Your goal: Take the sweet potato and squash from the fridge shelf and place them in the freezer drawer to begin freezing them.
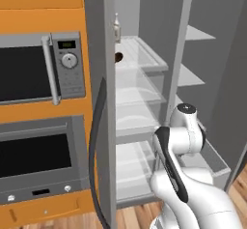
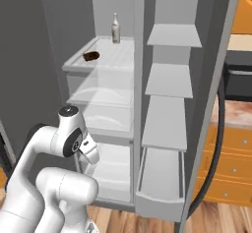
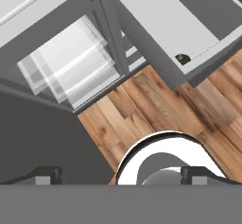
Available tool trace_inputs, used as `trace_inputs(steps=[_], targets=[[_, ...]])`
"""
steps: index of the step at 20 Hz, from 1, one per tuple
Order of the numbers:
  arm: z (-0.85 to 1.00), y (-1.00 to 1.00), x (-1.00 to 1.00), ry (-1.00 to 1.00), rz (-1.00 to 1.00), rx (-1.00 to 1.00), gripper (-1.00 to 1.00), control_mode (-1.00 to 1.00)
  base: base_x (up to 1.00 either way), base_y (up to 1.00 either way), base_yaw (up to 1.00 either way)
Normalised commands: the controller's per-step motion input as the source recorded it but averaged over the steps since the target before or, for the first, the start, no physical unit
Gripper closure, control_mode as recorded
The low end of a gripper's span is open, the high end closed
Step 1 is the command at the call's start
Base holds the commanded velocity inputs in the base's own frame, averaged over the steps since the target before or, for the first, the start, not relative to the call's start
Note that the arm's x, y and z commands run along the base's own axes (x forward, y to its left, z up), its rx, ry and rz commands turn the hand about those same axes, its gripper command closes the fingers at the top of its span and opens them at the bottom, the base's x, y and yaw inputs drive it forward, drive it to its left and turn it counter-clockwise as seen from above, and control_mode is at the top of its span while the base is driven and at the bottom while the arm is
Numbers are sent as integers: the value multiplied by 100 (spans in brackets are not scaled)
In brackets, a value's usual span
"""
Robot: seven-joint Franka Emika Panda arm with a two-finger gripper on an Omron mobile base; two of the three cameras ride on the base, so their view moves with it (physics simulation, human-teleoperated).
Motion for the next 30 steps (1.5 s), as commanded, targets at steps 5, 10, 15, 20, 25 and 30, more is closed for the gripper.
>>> trace_inputs(steps=[5,10,15,20,25,30], targets=[[0,0,0,0,0,0,-100,100,60,0,18],[0,0,0,0,0,0,-100,100,46,2,15],[0,0,0,0,0,0,-100,100,23,0,15],[67,0,24,-10,6,0,-100,-100,0,2,2],[100,0,42,-14,0,0,-100,-100,0,0,0],[100,19,5,-10,0,0,-100,-100,0,0,0]])
